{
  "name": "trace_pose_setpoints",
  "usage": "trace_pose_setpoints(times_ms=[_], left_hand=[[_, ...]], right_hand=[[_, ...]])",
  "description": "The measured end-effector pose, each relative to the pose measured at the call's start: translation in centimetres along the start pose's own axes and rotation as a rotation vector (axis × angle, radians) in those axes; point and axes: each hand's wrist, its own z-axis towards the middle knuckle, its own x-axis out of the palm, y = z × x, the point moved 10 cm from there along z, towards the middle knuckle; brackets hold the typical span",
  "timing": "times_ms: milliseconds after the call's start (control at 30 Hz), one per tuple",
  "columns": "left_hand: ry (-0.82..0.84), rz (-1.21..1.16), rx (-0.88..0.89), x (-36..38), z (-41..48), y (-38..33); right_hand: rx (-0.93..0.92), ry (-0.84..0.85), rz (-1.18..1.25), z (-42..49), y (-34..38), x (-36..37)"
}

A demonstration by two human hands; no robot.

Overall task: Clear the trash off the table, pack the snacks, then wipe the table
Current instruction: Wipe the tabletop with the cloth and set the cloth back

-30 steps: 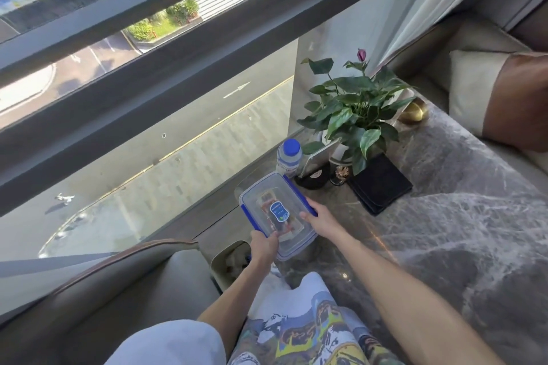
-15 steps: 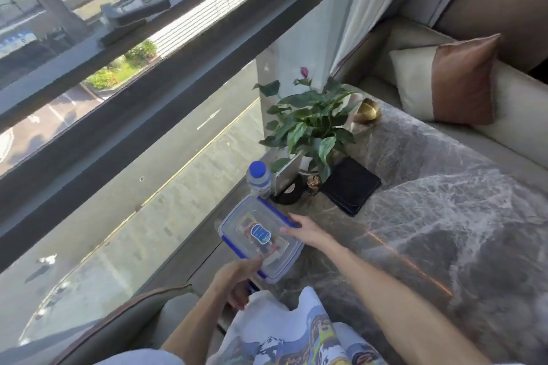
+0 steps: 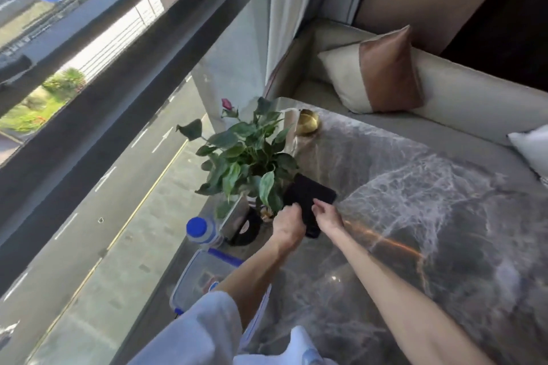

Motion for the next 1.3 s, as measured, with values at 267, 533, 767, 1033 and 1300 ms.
trace_pose_setpoints(times_ms=[267,533,767,1033,1300], left_hand=[[-0.1,0.067,-0.094,0.8,7.6,-1.5],[-0.078,0.163,-0.24,2.5,9.9,-0.3],[-0.088,0.216,-0.173,0.8,8.6,-1.4],[-0.028,0.263,0.156,3.1,2.2,-8.7],[-0.068,0.399,0.421,6.6,-8.0,-16.4]], right_hand=[[-0.284,0.307,-0.805,2.1,-2.3,3.6],[-0.28,0.217,-0.958,2.4,-3.8,5.2],[-0.314,0.199,-0.597,2.0,-3.9,3.9],[0.378,0.333,1.082,0.1,-4.6,1.1],[0.206,0.323,1.371,-6.0,-7.5,-5.1]])
